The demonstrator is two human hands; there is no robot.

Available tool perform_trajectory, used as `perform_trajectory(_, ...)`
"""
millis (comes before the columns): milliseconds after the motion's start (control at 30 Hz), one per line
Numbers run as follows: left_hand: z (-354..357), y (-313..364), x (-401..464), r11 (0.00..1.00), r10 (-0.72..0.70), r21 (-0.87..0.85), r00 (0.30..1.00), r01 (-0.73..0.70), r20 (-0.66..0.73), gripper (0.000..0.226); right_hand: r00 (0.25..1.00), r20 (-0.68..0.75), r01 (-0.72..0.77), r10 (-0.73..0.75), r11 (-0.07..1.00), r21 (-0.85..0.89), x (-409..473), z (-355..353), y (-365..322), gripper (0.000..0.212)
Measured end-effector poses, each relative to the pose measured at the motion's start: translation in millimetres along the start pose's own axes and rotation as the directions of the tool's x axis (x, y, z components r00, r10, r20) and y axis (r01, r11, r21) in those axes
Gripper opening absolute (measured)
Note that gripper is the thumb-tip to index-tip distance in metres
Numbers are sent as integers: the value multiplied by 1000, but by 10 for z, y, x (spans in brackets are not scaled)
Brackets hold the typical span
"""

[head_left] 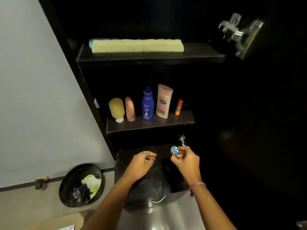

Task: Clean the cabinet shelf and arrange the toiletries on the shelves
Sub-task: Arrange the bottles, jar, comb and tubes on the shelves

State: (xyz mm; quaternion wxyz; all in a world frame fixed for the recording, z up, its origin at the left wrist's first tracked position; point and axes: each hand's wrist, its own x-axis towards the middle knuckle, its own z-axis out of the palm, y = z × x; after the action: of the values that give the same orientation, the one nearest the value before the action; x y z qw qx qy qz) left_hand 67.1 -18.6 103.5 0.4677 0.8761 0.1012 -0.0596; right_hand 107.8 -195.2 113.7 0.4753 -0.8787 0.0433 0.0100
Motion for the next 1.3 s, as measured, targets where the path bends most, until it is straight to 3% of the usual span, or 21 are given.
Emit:
perform_trajectory(200,-693,783,-104,959,261,153,955,-240,-138,26,941,-204,289,-268,954,78,-11,-731,-948,20)
perform_trajectory(300,-942,1064,-196,924,358,217,911,-315,-203,28,857,-308,452,-414,890,62,35,-1070,-1516,18)
perform_trajectory(400,-1115,1247,-251,918,367,239,906,-317,-212,27,778,-364,546,-512,838,-11,183,-1296,-2036,18)
perform_trajectory(567,-1278,1376,-299,910,380,264,898,-319,-224,28,789,-311,501,-530,848,-176,554,-1413,-2597,24)
perform_trajectory(800,-1434,1338,-355,919,369,242,895,-311,-252,24,887,-140,330,-440,816,-475,847,-1323,-2669,28)
perform_trajectory(1100,-1484,1277,-423,915,383,239,885,-324,-266,23,870,-225,302,-438,836,-458,813,-1239,-2619,40)
perform_trajectory(1300,-1499,1166,-545,916,381,225,896,-332,-228,24,817,-324,332,-477,848,-413,480,-1189,-2446,43)
